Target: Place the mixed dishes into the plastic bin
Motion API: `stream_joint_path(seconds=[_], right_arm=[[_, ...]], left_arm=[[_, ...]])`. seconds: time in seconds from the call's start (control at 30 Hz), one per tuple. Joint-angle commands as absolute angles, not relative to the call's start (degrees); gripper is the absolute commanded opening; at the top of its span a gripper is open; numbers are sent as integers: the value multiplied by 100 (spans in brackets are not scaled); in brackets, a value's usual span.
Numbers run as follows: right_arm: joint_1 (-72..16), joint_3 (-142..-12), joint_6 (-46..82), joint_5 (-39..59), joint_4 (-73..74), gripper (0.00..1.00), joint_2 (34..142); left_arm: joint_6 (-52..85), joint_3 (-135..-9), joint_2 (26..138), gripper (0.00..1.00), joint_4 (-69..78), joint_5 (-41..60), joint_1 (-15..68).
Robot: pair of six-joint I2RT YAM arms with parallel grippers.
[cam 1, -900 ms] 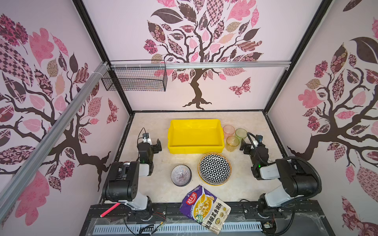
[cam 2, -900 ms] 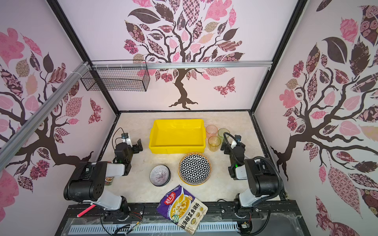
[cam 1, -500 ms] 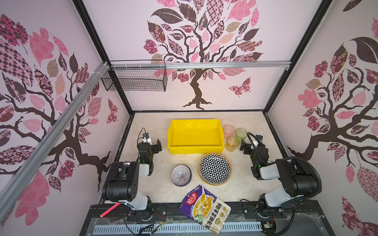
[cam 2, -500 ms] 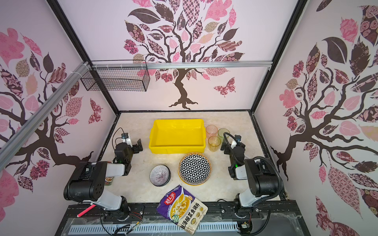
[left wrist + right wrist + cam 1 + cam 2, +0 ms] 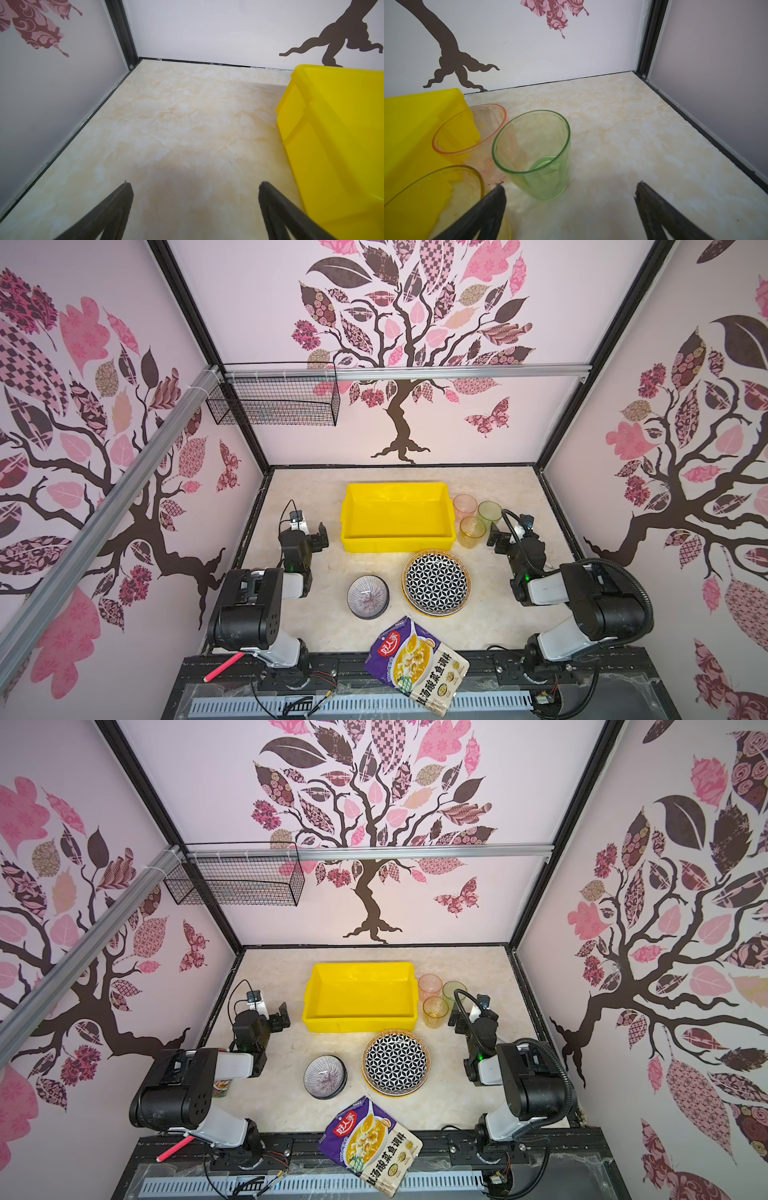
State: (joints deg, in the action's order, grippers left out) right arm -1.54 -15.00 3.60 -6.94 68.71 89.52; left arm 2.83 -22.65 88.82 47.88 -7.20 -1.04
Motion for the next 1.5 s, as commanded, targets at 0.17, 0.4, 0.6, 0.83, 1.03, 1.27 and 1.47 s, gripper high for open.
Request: stream_joint_path(seconds=[0.17,0.4,0.6,0.83,1.03,1.27,1.47], right_arm=[[-167,-1538,334,-744,6969,100,9026],[-167,-1514,334,-745,6998,100,9018],[-167,-1840,448,-1003,5992,100,8542],[-175,-2102,599,-1515,5141,100,7930],[-180,-3011,1320,-2644,3052,100,6983],[-186,-4479,1962,-2536,73,100,6405],[-384,-5099,2300,-2057,-1075,99,6258]], left_arm=[[268,-2253,8912,98,4865,-694,-119],[266,-2232,8903,98,4893,-694,-114],[267,-2966,8480,98,3281,-729,-114],[474,-3362,8020,98,2450,-1193,-97],[961,-4699,7852,98,401,-834,-118],[1273,-6245,8250,98,-1543,-180,118],[1077,-7002,8202,97,-2572,-834,840]])
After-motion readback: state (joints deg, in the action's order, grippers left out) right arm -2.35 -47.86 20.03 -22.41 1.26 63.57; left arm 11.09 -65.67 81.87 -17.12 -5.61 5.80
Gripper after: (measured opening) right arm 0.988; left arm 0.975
